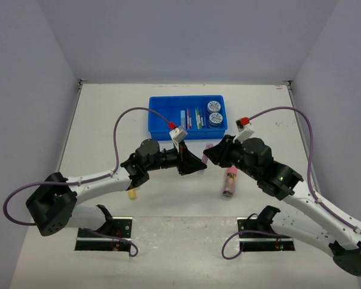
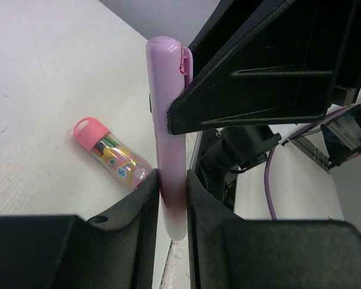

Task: Sort the stationery into containers
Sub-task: Pick up the pen from the center of the board, then place the pen in the storage box, then pick up the pen from the center of the board, then place the pen in the storage box, then pick up the pen from the center of the board, then place the pen in the storage box.

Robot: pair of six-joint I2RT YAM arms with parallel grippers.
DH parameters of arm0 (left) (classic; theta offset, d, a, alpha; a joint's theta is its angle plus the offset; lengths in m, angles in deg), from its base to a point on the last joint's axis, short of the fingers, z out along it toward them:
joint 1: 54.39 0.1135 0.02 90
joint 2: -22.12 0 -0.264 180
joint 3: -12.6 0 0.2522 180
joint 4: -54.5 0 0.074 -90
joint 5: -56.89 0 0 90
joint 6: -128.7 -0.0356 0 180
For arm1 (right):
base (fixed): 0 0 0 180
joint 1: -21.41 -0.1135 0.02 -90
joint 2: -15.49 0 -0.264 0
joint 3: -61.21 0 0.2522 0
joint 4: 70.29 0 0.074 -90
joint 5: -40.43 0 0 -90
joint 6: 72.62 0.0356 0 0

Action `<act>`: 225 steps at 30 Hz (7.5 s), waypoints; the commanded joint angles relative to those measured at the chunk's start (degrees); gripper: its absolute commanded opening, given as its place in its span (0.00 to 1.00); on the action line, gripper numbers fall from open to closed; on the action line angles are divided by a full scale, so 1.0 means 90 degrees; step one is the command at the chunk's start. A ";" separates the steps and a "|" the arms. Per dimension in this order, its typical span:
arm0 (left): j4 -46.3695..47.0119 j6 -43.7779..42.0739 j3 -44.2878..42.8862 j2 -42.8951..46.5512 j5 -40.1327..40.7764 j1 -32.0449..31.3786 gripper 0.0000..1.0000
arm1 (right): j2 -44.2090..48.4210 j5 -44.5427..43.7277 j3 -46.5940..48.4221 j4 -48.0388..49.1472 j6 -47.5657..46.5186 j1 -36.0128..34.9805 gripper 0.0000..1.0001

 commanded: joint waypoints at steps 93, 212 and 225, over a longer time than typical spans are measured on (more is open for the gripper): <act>-0.4926 -0.4045 -0.1888 -0.2001 0.1722 0.1287 0.00 | 0.0045 -0.0974 -0.0289 -0.0220 -0.1939 0.0461 0.99; -0.5394 -0.0674 -0.2838 -0.0978 0.5101 0.2074 0.00 | 0.0174 -0.0992 -0.0648 0.0070 -0.1703 0.1080 0.99; -0.5512 -0.1237 -0.7530 -0.4809 0.5038 0.2153 0.00 | 0.0419 -0.1216 -0.0793 0.0080 -0.1646 0.1090 0.99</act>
